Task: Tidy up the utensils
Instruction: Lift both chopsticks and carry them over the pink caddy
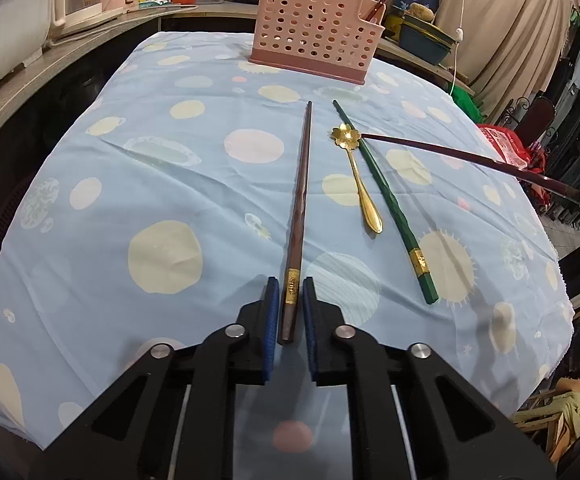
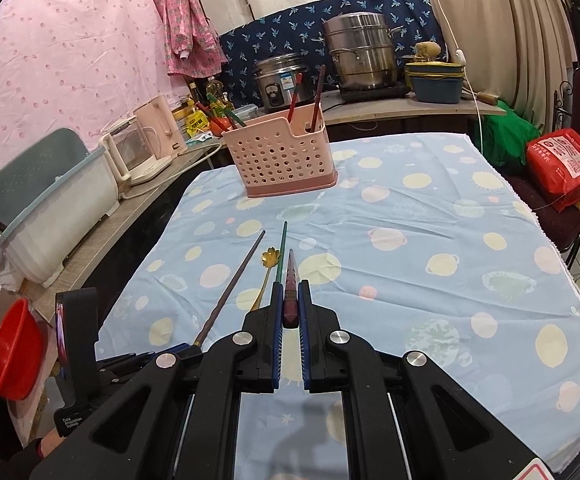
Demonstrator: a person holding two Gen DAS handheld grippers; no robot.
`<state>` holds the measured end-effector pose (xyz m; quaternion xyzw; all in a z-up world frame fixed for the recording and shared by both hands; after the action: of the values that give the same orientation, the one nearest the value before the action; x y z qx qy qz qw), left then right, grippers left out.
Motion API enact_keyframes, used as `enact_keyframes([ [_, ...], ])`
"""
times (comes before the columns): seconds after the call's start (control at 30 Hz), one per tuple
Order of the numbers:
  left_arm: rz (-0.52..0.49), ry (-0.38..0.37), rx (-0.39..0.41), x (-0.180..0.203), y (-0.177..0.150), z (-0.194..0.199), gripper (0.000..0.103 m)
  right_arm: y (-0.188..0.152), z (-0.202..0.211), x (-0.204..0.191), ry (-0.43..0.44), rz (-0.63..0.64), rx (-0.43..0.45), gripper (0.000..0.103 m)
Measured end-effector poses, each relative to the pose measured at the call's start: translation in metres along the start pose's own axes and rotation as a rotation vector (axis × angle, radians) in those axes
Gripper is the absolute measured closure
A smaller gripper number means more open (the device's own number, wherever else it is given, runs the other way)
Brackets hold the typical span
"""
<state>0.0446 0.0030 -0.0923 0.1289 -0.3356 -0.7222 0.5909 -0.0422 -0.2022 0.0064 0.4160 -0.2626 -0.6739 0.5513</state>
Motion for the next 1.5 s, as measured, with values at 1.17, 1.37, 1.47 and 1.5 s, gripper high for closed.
enact_keyframes([
  [1.17,-0.035,-0.119,0.426,0.034,0.259,0.134,0.096,0.216,-0.011,-0.008,0.065,0.037,0.254,0.096],
  [1.37,-0.034,-0.109,0.511,0.040,0.327,0.125,0.096,0.277,-0.053,-0.010,0.071,0.024,0.300,0.096],
  [1.47,-0.038,-0.098,0.543,0.042,0.358,0.114,0.096,0.305,-0.074,-0.012,0.075,0.014,0.317,0.096],
  [1.5,-0.040,-0.091,0.554,0.043,0.367,0.110,0.096,0.313,-0.082,-0.013,0.077,0.011,0.321,0.096],
])
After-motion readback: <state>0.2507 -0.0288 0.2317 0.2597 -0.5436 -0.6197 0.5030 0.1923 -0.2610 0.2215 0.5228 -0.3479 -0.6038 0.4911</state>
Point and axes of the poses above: each gripper's, at about its wrist camera, not at the fingertips, and z roughly against the way its jaws point, x to its right, y to its top, the point moved 1 cm from there along -z, roughly the way its jaws point, and after that the axes turned 5 degrees about x, right-handed, at the moved point
